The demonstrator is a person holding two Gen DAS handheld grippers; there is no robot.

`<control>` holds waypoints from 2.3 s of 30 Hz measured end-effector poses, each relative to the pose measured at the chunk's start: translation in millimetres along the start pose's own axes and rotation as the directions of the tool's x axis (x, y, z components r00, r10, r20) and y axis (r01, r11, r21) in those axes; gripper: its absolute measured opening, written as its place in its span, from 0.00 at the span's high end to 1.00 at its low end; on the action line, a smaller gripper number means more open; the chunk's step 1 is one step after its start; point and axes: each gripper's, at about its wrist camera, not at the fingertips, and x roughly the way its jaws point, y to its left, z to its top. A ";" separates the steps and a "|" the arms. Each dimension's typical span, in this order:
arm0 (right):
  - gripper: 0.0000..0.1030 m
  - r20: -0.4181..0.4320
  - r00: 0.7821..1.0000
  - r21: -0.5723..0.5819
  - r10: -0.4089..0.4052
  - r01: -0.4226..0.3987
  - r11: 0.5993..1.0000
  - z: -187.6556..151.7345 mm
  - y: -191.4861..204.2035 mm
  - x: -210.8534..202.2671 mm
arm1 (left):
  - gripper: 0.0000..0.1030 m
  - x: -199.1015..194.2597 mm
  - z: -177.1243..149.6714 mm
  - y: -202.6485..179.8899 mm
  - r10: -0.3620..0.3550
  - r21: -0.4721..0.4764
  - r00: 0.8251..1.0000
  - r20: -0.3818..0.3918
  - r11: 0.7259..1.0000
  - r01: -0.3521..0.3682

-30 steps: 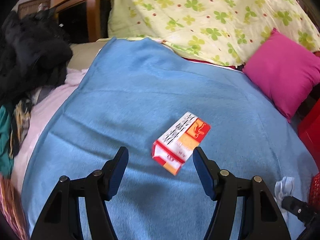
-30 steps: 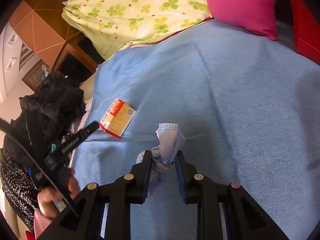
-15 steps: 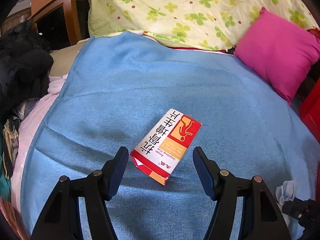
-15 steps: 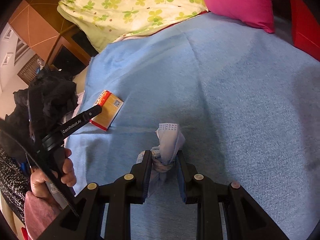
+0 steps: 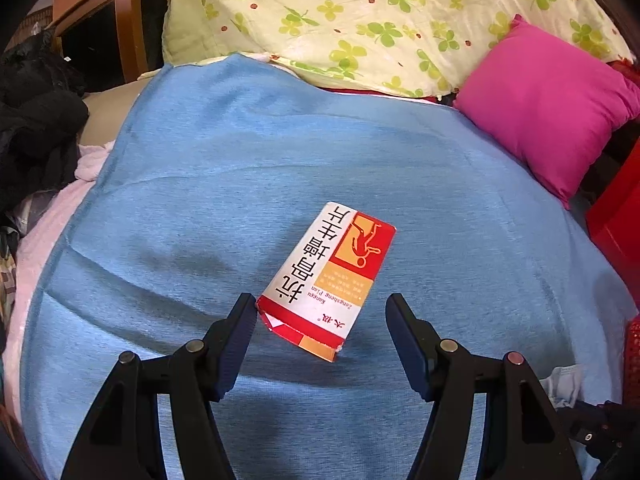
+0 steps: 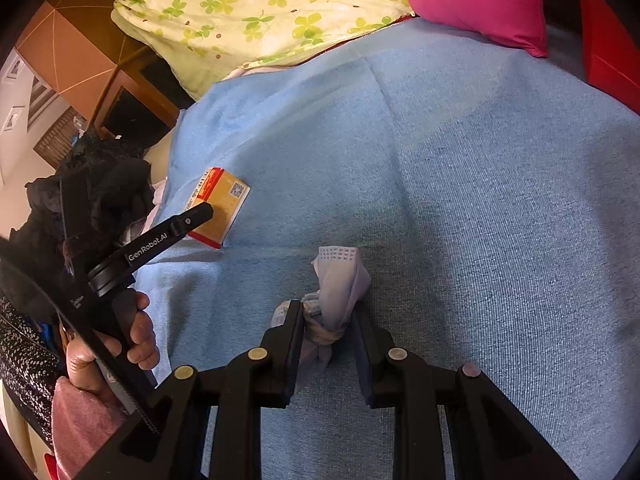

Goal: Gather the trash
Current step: 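Grasp the white-and-orange box with the left tool while the right tool holds the tissue, then carry the box and tissue in both tools over the red wastebasket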

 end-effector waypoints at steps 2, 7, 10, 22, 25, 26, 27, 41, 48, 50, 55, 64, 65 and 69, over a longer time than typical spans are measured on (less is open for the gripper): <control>0.75 -0.002 1.000 0.005 0.003 -0.003 1.000 0.6 -1.3 0.5 | 0.35 0.2 -0.4 -1.6 -0.013 -0.005 1.000 0.002 1.000 0.013; 0.75 -0.003 1.000 0.009 0.003 -0.003 1.000 0.5 -3.8 1.3 | 0.35 3.4 -2.0 -9.6 -0.021 0.003 1.000 -0.003 1.000 0.021; 0.75 -0.002 1.000 0.009 0.002 -0.002 1.000 0.1 -3.2 0.8 | 0.37 5.2 -2.8 -14.3 -0.016 0.010 1.000 -0.004 1.000 0.016; 0.75 0.012 1.000 -0.004 -0.009 0.009 1.000 0.9 -3.3 -3.7 | 0.52 9.4 -2.9 -13.6 -0.028 -0.019 1.000 -0.004 0.999 0.028; 0.75 0.018 1.000 -0.004 -0.011 0.011 1.000 1.6 -5.0 -6.4 | 0.52 9.2 -3.5 -14.4 -0.025 -0.019 1.000 -0.002 1.000 0.025; 0.75 0.020 1.000 -0.004 -0.012 0.012 1.000 2.1 -6.1 -7.4 | 0.52 9.1 -3.4 -14.7 -0.024 -0.017 1.000 -0.001 1.000 0.024; 0.75 0.024 1.000 -0.004 -0.013 0.013 1.000 2.5 -6.7 -8.8 | 0.52 8.7 -3.7 -15.4 -0.021 -0.014 1.000 0.000 1.000 0.021; 0.75 0.070 0.997 -0.023 -0.017 0.019 1.000 11.8 -10.3 -21.6 | 0.52 -7.7 -11.3 -22.1 -0.012 0.016 1.000 0.008 1.000 0.011; 0.75 0.086 0.996 -0.025 -0.020 0.022 0.999 12.9 -12.6 -27.1 | 0.52 -24.0 -17.3 -34.8 0.010 0.054 0.999 0.033 0.998 -0.011; 0.75 0.090 0.996 -0.026 -0.021 0.024 0.999 12.7 -13.5 -29.0 | 0.52 -29.0 -18.9 -38.9 0.006 0.065 0.999 0.041 0.998 -0.009; 0.75 0.105 0.994 -0.027 -0.023 0.026 0.999 12.0 -15.7 -34.8 | 0.52 -46.0 -22.5 -48.8 -0.006 0.082 0.998 0.063 0.997 0.001; 0.75 0.170 0.985 -0.044 -0.038 0.046 0.998 11.3 -16.5 -60.0 | 0.52 -90.7 -24.1 -68.6 -0.005 0.082 0.988 0.155 0.997 -0.008; 0.75 0.179 0.983 -0.048 -0.039 0.048 0.998 11.8 -17.0 -63.3 | 0.52 -95.4 -23.9 -71.9 0.003 0.081 0.986 0.166 0.997 -0.017; 0.75 0.223 0.974 -0.064 -0.041 0.056 0.996 10.7 -18.4 -83.6 | 0.52 -118.4 -23.3 -83.3 0.017 0.066 0.976 0.215 0.997 -0.031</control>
